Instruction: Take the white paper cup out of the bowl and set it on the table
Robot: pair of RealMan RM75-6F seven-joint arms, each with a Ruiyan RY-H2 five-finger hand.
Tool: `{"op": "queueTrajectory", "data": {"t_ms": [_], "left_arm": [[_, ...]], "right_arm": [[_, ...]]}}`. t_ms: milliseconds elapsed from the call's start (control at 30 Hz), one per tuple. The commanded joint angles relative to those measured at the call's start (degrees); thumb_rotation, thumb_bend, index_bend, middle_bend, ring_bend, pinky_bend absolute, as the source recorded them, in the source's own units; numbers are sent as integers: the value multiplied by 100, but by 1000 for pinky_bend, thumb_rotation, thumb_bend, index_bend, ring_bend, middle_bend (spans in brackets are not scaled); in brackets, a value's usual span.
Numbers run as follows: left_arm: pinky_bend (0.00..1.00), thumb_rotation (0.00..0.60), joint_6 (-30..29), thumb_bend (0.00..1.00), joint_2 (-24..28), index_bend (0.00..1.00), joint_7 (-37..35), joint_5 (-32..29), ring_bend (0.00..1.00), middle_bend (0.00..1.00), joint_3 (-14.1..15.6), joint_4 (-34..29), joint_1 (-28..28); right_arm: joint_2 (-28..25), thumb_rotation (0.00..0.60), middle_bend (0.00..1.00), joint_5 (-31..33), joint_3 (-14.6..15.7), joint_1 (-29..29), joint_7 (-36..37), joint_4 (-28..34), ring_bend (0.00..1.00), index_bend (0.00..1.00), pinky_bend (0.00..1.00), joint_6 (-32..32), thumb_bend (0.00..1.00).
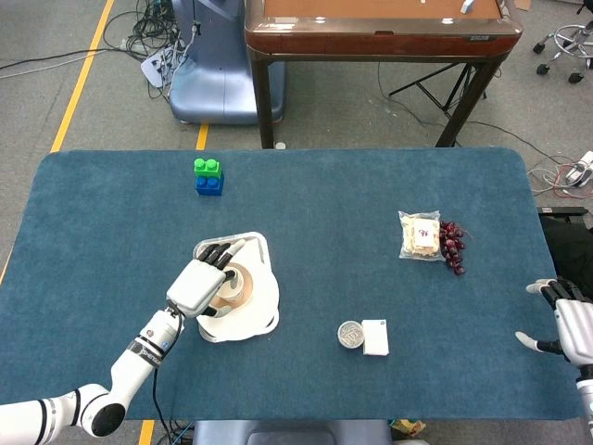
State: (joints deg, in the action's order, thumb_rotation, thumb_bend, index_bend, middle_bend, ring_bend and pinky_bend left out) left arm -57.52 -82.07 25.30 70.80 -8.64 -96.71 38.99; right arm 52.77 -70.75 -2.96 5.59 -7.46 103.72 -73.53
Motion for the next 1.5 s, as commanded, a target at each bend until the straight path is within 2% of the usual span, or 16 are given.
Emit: {"op": "queueTrajectory", "data": {"t_ms": [33,633,1500], "left_arm": [[70,600,8,161,-32,491,-11,-28,0,0,6,42,29],[84,600,17,161,-202,531,87,-412,0,0,-13,232,179],[110,600,-42,175,-503,595,423,-572,0,0,28,441,424]], "right_arm": [[-12,600,241,-3,-2,-4,21,0,140,304,325,-6,0],[-56,600,241,41,-16,-14,95,0,140,318,325,-5,0],[-103,600,241,81,-35,-44,154,-4,140,329,325,-46,0]]}}
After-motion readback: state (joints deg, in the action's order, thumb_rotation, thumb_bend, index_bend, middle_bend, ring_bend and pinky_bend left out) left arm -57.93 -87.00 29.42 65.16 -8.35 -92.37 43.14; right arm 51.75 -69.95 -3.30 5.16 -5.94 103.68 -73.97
